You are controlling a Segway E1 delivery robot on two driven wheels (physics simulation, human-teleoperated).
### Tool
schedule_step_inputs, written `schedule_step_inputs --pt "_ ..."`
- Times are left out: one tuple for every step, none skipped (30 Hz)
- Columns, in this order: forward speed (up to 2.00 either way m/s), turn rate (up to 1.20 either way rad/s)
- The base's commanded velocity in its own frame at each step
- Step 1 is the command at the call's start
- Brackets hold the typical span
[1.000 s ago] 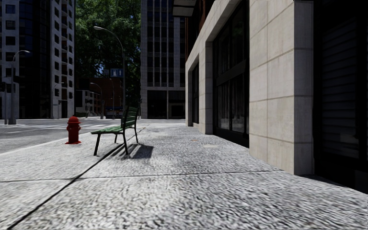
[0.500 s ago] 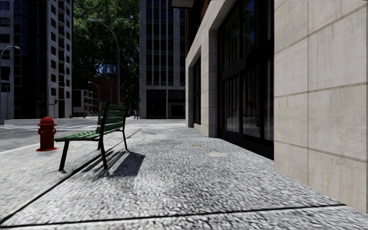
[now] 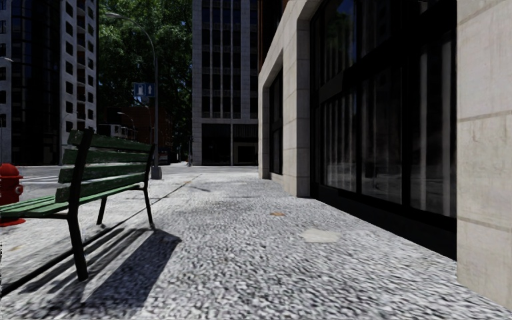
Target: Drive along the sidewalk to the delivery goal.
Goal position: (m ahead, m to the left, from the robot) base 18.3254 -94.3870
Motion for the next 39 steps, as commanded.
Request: schedule_step_inputs --pt "2.0 0.0" --pt "2.0 0.0" --pt "2.0 0.0" --pt "2.0 0.0" --pt "2.0 0.0" --pt "2.0 0.0" --pt "2.0 0.0" --pt "2.0 0.0" --pt "2.0 0.0" --pt "2.0 0.0" --pt "2.0 0.0" --pt "2.0 0.0" --pt "2.0 0.0" --pt "2.0 0.0" --pt "2.0 0.0" --pt "2.0 0.0" --pt "2.0 0.0" --pt "2.0 0.0" --pt "2.0 0.0" --pt "2.0 0.0" --pt "2.0 0.0" --pt "2.0 0.0" --pt "2.0 0.0" --pt "2.0 0.0" --pt "2.0 0.0" --pt "2.0 0.0" --pt "2.0 0.0" --pt "2.0 0.0" --pt "2.0 0.0" --pt "2.0 0.0" --pt "2.0 0.0" --pt "2.0 0.0" --pt "2.0 0.0" --pt "2.0 0.0" --pt "2.0 0.0" --pt "2.0 0.0" --pt "2.0 0.0" --pt "2.0 0.0" --pt "2.0 0.0"
